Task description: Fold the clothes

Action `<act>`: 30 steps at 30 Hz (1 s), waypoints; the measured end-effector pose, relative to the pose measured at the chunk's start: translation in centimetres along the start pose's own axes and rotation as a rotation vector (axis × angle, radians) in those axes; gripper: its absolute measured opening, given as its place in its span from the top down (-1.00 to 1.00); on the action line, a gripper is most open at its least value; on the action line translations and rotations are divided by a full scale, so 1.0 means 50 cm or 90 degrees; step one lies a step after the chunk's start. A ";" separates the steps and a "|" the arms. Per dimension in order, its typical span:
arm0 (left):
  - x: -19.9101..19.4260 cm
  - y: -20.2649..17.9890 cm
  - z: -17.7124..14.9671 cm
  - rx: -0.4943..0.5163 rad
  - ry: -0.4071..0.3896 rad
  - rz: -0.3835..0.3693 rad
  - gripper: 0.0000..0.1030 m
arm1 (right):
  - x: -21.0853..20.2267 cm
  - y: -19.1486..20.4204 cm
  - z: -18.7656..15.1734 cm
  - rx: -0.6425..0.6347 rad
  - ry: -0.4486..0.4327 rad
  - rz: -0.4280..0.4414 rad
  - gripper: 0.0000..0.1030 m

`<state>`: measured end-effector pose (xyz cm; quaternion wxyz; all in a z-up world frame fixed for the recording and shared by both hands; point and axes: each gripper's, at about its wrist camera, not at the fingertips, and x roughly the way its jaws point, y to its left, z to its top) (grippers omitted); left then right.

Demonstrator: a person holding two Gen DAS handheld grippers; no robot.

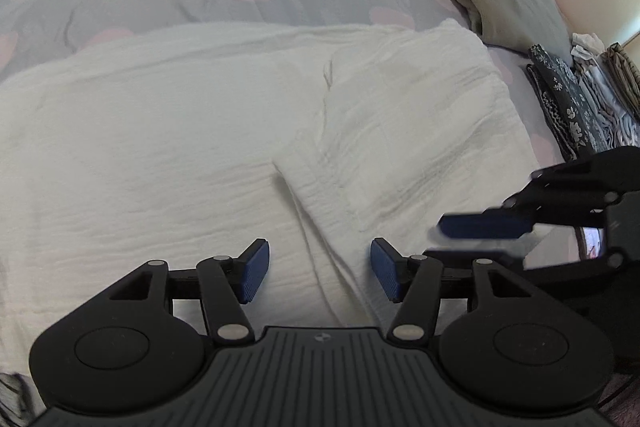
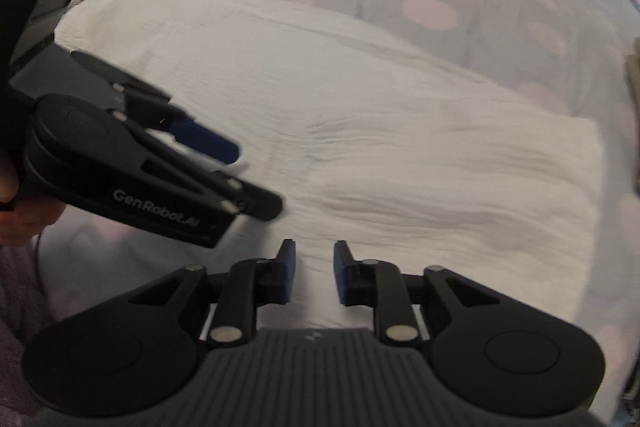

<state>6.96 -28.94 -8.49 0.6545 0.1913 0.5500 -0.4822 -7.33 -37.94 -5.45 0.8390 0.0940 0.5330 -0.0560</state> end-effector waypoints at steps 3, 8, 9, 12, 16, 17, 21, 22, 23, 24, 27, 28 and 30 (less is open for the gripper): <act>0.021 0.001 0.001 -0.021 0.009 -0.018 -0.02 | 0.001 -0.022 -0.001 0.013 0.008 -0.018 0.52; 0.053 -0.002 0.003 -0.052 0.021 -0.044 0.19 | 0.014 -0.044 -0.015 0.018 0.037 -0.038 0.52; 0.051 -0.006 0.004 -0.052 0.017 -0.044 0.29 | 0.014 -0.046 -0.016 0.019 0.038 -0.040 0.52; 0.037 -0.017 0.006 -0.051 0.003 -0.038 0.46 | 0.010 -0.054 -0.019 0.028 0.039 -0.040 0.52; 0.019 -0.031 0.008 -0.048 -0.016 -0.029 0.56 | 0.003 -0.058 -0.022 0.031 0.038 -0.054 0.52; 0.015 -0.035 0.009 -0.048 -0.021 -0.027 0.58 | 0.000 -0.059 -0.022 0.031 0.038 -0.060 0.52; -0.003 -0.049 0.011 -0.045 -0.040 -0.019 0.61 | -0.019 -0.065 -0.022 0.039 0.030 -0.082 0.52; -0.008 -0.052 0.011 -0.044 -0.044 -0.017 0.61 | -0.026 -0.067 -0.023 0.042 0.026 -0.087 0.52; -0.012 -0.056 0.012 -0.044 -0.049 -0.015 0.61 | -0.033 -0.069 -0.024 0.045 0.021 -0.091 0.52; -0.017 -0.059 0.013 -0.043 -0.054 -0.013 0.61 | -0.040 -0.071 -0.025 0.048 0.017 -0.095 0.52; -0.056 -0.060 0.024 -0.045 -0.071 -0.009 0.61 | -0.062 -0.078 -0.026 0.059 0.003 -0.108 0.47; -0.073 -0.061 0.028 -0.039 -0.076 -0.002 0.61 | -0.069 -0.081 -0.027 0.063 -0.002 -0.112 0.45; -0.107 -0.064 0.036 -0.020 -0.087 0.017 0.61 | -0.082 -0.085 -0.028 0.070 -0.009 -0.120 0.41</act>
